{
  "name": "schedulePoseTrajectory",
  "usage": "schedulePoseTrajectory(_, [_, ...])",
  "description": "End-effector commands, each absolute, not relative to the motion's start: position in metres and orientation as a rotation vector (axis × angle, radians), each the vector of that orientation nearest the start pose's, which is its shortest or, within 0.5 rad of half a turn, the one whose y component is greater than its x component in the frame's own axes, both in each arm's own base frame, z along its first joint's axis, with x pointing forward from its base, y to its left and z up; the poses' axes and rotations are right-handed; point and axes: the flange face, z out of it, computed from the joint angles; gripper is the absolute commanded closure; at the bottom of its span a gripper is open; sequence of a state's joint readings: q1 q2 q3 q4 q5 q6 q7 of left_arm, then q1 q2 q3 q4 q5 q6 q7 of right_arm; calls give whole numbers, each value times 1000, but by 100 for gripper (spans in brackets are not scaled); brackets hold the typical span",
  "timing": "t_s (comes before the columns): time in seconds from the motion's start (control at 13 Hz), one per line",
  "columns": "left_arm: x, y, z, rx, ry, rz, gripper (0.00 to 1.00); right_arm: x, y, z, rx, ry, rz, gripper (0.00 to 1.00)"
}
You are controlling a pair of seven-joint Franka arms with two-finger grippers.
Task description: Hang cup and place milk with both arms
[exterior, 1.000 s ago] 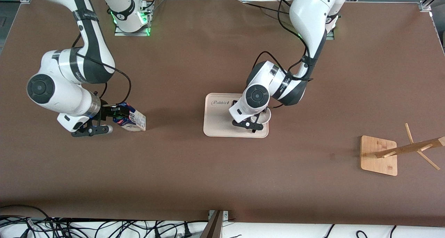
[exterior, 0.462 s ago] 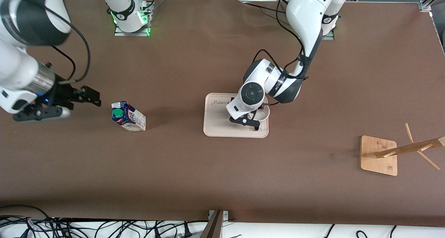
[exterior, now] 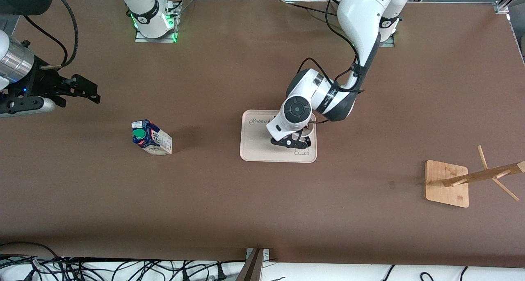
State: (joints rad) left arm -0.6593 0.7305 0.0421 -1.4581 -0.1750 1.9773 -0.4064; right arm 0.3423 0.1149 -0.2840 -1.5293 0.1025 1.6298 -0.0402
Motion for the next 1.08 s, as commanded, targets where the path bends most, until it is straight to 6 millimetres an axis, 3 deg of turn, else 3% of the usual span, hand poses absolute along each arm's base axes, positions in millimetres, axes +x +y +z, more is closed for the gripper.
schedulePoseTrajectory(0.0, [559,-416,236,-3115,196,379,100,584,45,593,-3073,-130,-1,0])
schedulePoseTrajectory(0.15, [559,-417,242,-3120,186,372,100,588,42,592,-3079,-123,-16,0])
schedulePoseTrajectory(0.31, [560,-413,262,-3089,213,355,100,591,40,592,-3083,-109,-30,0])
schedulePoseTrajectory(0.46, [571,-409,338,-3017,299,165,100,595,36,592,-3092,-99,-72,0])
schedulePoseTrajectory(0.62, [584,-390,424,-3014,268,88,100,594,34,590,-3096,-95,-53,0])
schedulePoseTrajectory(0.69, [595,-370,468,-3019,214,50,100,594,31,589,-3097,-86,-49,0])
schedulePoseTrajectory(0.77, [611,-338,488,-3028,178,57,100,594,28,588,-3098,-78,-47,0])
schedulePoseTrajectory(1.0, [664,-211,513,-3050,233,40,100,594,23,588,-3101,-64,-46,0])
